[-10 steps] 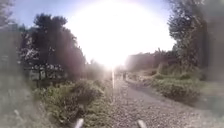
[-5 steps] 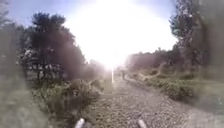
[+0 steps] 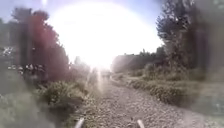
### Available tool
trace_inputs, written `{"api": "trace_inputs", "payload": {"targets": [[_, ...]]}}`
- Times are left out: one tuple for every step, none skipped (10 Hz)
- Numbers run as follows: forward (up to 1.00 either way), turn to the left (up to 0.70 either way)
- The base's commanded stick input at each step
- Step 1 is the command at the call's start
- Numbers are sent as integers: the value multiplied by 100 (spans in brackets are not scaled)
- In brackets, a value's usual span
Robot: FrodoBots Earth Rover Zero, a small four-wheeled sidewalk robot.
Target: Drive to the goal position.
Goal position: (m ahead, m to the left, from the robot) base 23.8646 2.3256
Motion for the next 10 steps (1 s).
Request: {"api": "trace_inputs", "payload": {"targets": [[50,0],[50,0],[50,0],[50,0],[50,0],[50,0],[50,0],[50,0],[50,0],[50,0]]}}
